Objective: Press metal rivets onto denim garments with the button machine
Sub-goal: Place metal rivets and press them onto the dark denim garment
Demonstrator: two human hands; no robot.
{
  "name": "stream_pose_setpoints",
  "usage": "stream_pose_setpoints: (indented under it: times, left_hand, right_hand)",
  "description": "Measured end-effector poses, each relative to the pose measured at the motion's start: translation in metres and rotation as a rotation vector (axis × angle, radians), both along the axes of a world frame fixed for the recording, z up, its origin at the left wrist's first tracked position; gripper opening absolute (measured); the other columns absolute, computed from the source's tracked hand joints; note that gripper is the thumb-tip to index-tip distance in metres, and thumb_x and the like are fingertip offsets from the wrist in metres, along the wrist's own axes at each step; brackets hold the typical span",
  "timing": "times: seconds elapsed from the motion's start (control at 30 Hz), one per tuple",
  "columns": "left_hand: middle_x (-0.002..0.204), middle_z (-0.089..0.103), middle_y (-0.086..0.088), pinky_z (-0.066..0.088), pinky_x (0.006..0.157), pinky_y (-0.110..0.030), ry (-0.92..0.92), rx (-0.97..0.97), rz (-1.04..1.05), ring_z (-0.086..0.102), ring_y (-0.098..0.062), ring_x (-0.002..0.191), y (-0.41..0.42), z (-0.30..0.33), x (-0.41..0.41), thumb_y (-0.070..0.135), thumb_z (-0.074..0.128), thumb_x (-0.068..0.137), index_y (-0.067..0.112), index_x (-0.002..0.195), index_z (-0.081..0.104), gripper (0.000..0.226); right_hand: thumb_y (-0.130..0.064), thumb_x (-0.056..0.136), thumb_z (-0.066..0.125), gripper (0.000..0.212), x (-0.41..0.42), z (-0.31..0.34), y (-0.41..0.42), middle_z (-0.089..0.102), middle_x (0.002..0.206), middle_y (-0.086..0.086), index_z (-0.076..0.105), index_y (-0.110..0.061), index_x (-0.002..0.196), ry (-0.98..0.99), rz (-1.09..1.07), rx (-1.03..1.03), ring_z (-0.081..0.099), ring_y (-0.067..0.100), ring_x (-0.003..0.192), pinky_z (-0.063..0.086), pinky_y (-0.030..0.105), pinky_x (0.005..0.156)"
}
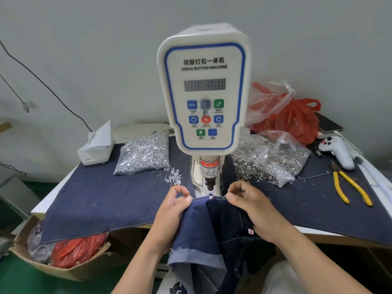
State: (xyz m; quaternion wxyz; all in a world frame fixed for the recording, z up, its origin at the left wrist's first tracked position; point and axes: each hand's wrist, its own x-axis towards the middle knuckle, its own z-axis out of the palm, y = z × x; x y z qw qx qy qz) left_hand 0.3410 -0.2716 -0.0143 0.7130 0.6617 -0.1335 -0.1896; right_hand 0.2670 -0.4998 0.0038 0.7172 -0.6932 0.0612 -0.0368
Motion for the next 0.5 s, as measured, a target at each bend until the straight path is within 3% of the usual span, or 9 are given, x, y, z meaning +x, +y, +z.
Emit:
stream_pose_setpoints:
  times: [0.13,0.2,0.27,0.33,0.43,0.5]
  left_hand:
    - [0.096,0.052,-0.019,0.046,0.072,-0.034,0.098,-0.25,-0.149,0.051,-0.028,0.082,0.006,0.006,-0.018,0.018,0.074,0.079,0.019,0.098,0.061,0.023]
    - [0.09,0.051,-0.016,0.045,0.075,-0.03,0.016,-0.194,-0.195,0.049,-0.024,0.082,0.007,0.01,-0.032,0.019,0.072,0.081,0.02,0.098,0.063,0.02]
    - [0.083,0.049,-0.01,0.041,0.072,-0.025,-0.09,-0.064,-0.215,0.043,-0.02,0.077,0.005,0.016,-0.044,0.017,0.066,0.086,0.022,0.1,0.064,0.015]
    - [0.085,0.049,-0.009,0.034,0.076,-0.031,-0.125,0.027,-0.244,0.038,-0.022,0.08,0.002,0.02,-0.051,0.013,0.06,0.088,0.022,0.101,0.064,0.016]
    - [0.084,0.051,-0.004,0.033,0.072,-0.026,-0.151,0.128,-0.255,0.039,-0.018,0.08,0.0,0.029,-0.058,0.014,0.056,0.086,0.024,0.096,0.064,0.017]
    - [0.078,0.054,0.006,0.036,0.069,-0.02,-0.157,0.199,-0.198,0.044,-0.009,0.074,0.0,0.033,-0.058,0.017,0.054,0.087,0.029,0.091,0.065,0.017]
  right_hand:
    - [-0.045,0.088,0.065,0.012,-0.018,0.01,-0.014,0.072,0.097,-0.014,0.065,-0.037,0.096,0.003,0.219,-0.414,0.065,0.001,0.091,0.048,0.016,0.085]
    - [-0.047,0.089,0.061,0.008,-0.023,0.015,-0.029,0.071,0.092,-0.018,0.065,-0.04,0.092,-0.049,0.129,-0.689,0.066,-0.001,0.085,0.046,0.011,0.076]
    - [-0.037,0.093,0.063,0.01,-0.015,0.017,-0.051,0.07,0.084,-0.018,0.066,-0.038,0.084,-0.062,-0.142,-0.963,0.065,0.003,0.08,0.044,0.021,0.072]
    - [-0.029,0.097,0.065,0.012,0.0,0.02,-0.07,0.074,0.086,-0.011,0.072,-0.034,0.089,0.048,-0.323,-1.158,0.069,0.019,0.085,0.042,0.03,0.072]
    - [-0.026,0.098,0.066,0.013,0.026,0.014,-0.08,0.077,0.098,0.002,0.078,-0.025,0.103,0.122,-0.285,-1.304,0.07,0.029,0.097,0.047,0.034,0.079]
    - [-0.03,0.098,0.067,0.014,0.037,0.01,-0.074,0.076,0.099,0.005,0.079,-0.023,0.102,0.139,-0.218,-1.336,0.069,0.031,0.097,0.051,0.036,0.083]
